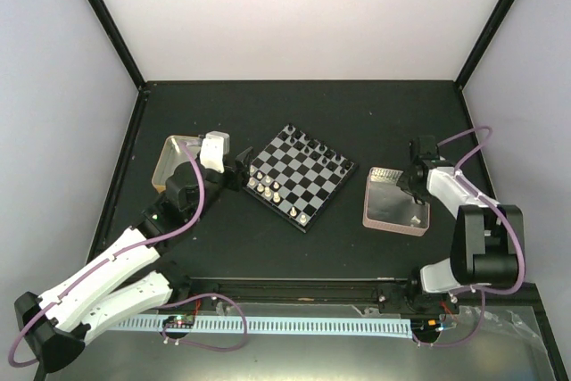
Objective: Set up the chess pieces on the board
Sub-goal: Pick up the chess piece from the storage box.
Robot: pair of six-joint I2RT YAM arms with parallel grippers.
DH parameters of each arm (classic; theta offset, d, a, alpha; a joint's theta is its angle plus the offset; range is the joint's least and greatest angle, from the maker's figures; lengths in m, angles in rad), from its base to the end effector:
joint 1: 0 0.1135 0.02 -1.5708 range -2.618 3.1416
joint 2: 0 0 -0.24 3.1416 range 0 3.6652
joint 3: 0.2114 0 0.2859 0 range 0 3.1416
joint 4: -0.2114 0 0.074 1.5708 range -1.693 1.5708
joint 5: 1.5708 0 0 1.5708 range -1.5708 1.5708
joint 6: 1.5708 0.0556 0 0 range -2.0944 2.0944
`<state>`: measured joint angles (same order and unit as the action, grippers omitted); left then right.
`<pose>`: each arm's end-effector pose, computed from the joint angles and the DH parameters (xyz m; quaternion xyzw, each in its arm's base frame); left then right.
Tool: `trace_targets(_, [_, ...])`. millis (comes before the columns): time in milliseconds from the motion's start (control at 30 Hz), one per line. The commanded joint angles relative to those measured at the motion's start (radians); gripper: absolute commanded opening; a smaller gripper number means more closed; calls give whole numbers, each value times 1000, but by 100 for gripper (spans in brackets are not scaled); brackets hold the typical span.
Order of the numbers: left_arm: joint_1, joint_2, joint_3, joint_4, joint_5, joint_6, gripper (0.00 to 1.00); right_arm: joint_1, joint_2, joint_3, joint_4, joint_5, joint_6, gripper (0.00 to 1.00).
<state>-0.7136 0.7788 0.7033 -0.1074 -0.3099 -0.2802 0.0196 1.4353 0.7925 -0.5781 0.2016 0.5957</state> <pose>0.2056 -0.1556 0.2977 0.0669 0.7630 -0.1969 0.6121 0.2915 -0.0054 0.1111 0.2951 0.9344 -0.0420 0.1951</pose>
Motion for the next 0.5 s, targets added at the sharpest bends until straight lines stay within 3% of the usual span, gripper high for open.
trace_targets(0, [7,-2,18,7,9,-1,66,-25,40,26,67,-45,-40,26])
trace_targets(467, [9,0,17,6,11,3,66,-32,105,60,75,-2,-65,19])
